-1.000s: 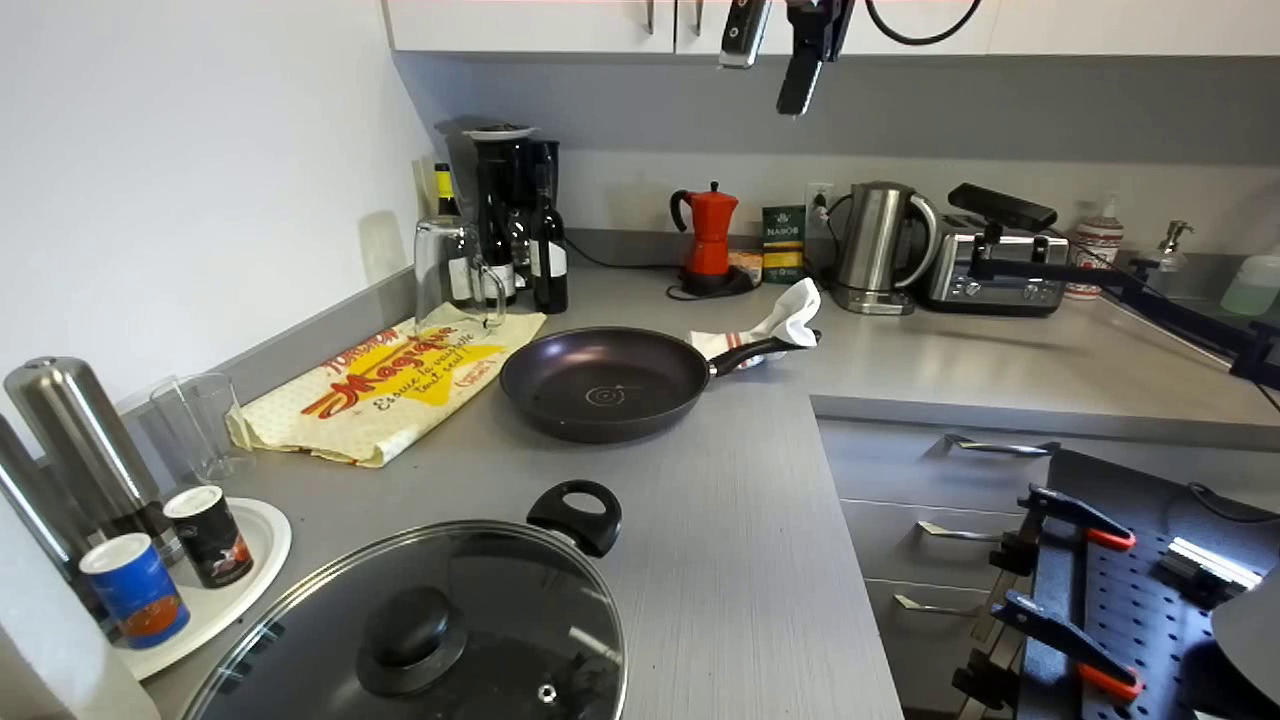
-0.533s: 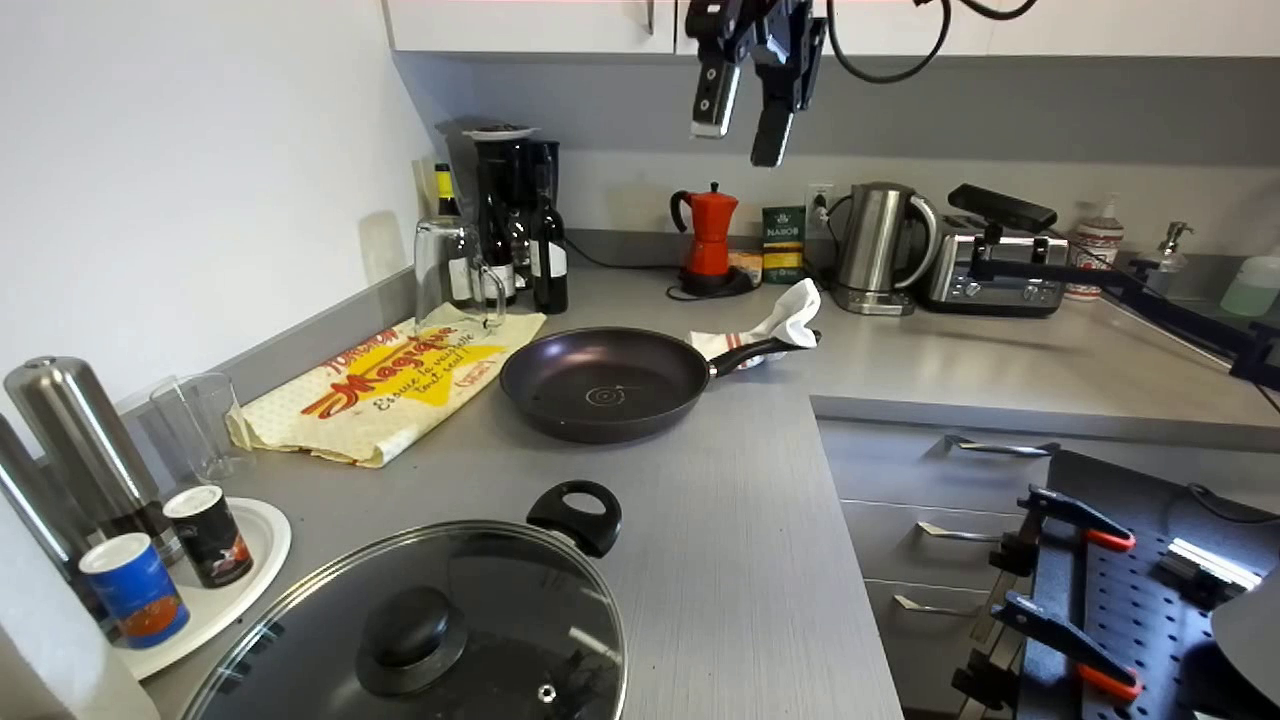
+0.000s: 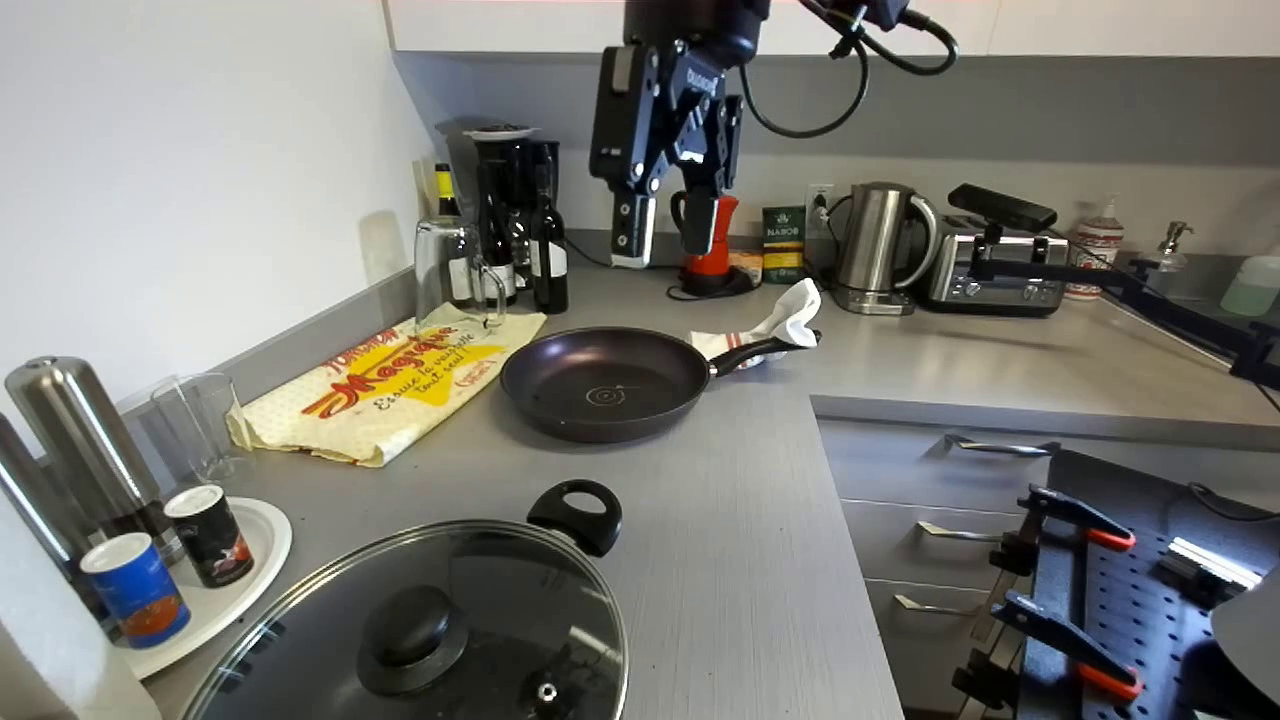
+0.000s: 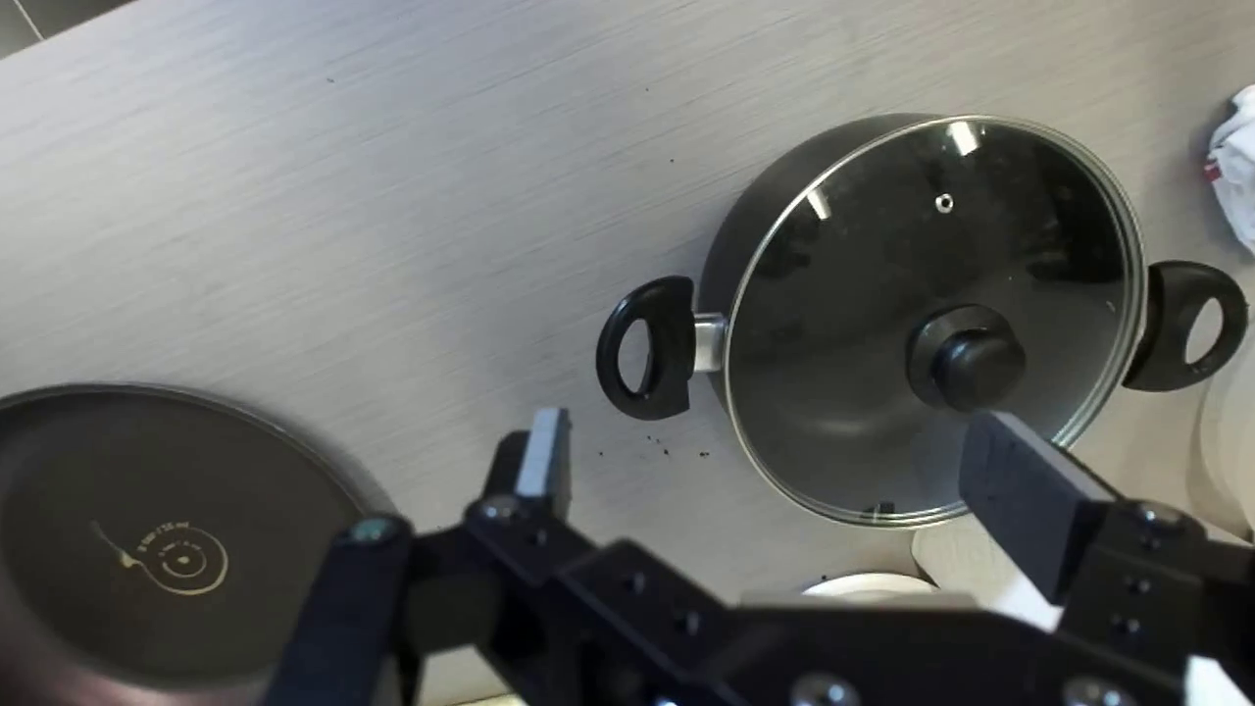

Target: Move the lid closer to the pan

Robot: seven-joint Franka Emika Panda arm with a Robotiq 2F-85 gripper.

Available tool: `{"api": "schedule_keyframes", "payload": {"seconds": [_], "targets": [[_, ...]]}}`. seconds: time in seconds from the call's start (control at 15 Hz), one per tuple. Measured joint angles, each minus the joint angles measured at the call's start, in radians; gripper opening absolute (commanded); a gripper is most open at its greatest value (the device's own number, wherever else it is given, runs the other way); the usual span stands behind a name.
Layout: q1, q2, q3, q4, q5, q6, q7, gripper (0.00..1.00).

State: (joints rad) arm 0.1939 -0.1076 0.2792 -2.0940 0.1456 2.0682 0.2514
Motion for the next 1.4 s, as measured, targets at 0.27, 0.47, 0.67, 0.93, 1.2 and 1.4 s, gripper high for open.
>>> {"api": "schedule_keyframes", "payload": {"seconds": [0.27, 0.47, 0.67, 0.93, 1.2, 1.4], "targets": [[0.033, 0.110, 0.019, 0.077, -0.076, 0.001, 0.042, 1.00], [0.063, 0.186, 0.020, 0.138, -0.117, -0.001, 0.063, 1.00], [0.097, 0.256, 0.020, 0.195, -0.147, -0.005, 0.079, 1.00], [0.148, 0.337, 0.020, 0.260, -0.172, -0.017, 0.090, 1.00], [0.198, 0.407, 0.019, 0.317, -0.199, -0.042, 0.105, 1.00], [0.234, 0.459, 0.015, 0.361, -0.224, -0.065, 0.120, 1.00]]}}
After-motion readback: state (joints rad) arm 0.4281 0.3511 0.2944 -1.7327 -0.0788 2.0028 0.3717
